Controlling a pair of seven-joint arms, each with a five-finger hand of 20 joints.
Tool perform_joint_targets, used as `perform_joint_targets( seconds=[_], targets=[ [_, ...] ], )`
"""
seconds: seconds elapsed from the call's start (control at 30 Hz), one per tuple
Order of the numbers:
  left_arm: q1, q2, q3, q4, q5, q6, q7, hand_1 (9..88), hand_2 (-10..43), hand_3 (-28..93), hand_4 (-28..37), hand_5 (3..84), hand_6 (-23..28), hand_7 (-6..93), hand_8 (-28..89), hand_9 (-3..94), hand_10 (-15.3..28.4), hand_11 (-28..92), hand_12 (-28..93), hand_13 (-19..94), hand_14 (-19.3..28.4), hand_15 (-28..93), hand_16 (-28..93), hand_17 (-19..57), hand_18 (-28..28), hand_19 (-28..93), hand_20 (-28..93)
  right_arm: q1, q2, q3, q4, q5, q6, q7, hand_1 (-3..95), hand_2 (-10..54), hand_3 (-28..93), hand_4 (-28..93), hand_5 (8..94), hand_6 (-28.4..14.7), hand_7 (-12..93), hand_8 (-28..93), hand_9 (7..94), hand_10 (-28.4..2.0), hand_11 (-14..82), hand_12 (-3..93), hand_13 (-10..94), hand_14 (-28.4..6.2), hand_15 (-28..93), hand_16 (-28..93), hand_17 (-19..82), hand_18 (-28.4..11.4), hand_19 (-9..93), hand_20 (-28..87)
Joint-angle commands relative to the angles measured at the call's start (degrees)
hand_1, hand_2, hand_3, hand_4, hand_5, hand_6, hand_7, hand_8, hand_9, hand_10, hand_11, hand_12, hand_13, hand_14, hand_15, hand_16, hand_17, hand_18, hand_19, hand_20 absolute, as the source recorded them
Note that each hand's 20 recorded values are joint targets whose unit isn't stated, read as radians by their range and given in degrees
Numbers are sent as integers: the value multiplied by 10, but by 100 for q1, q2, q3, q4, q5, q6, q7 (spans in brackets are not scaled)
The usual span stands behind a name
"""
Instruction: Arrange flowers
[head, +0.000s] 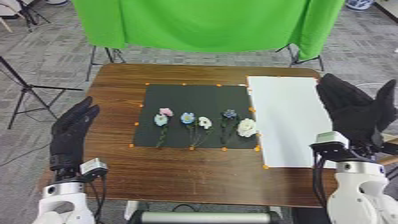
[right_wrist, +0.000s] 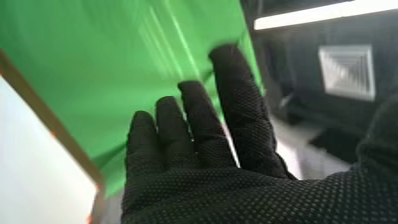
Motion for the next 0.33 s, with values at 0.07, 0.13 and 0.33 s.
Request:
perform_joint_targets(
  seconds=[0.07, 0.13, 0.33],
  targets=[
    [-16, -42, 26, 7, -20, -38, -86, 339, -94, 699, -168, 471, -12, 165, -108, 455, 114, 179, 80, 352, 131, 143, -19, 81, 94, 73, 169, -268, -73, 365, -12, -167, -638, 125, -26, 90, 567, -280, 729, -13, 170, -104, 464, -131, 53, 90, 220, -116, 40, 104, 123, -100, -3, 220],
    [-10, -52, 11, 19, 44, -50, -114, 327, -95, 701, -177, 473, -12, 166, -108, 454, 114, 178, 80, 351, 133, 142, -18, 78, 95, 74, 168, -183, -100, 442, 37, 109, -892, 347, -26, 77, 560, -282, 508, 0, 112, -95, 448, -126, 51, 92, 283, -129, 72, 91, 162, -129, 19, 229],
    [44, -122, -36, 15, 16, -114, -165, 311, -85, 707, -206, 490, -6, 166, -101, 487, 124, 189, 92, 399, 149, 192, -13, 122, 127, 212, 248, -191, -79, 333, 47, -1060, -586, 318, -26, 80, 604, -282, 615, -15, 130, -82, 516, -155, 66, 133, 540, -153, 160, 146, 420, -152, 130, 433]
  ],
)
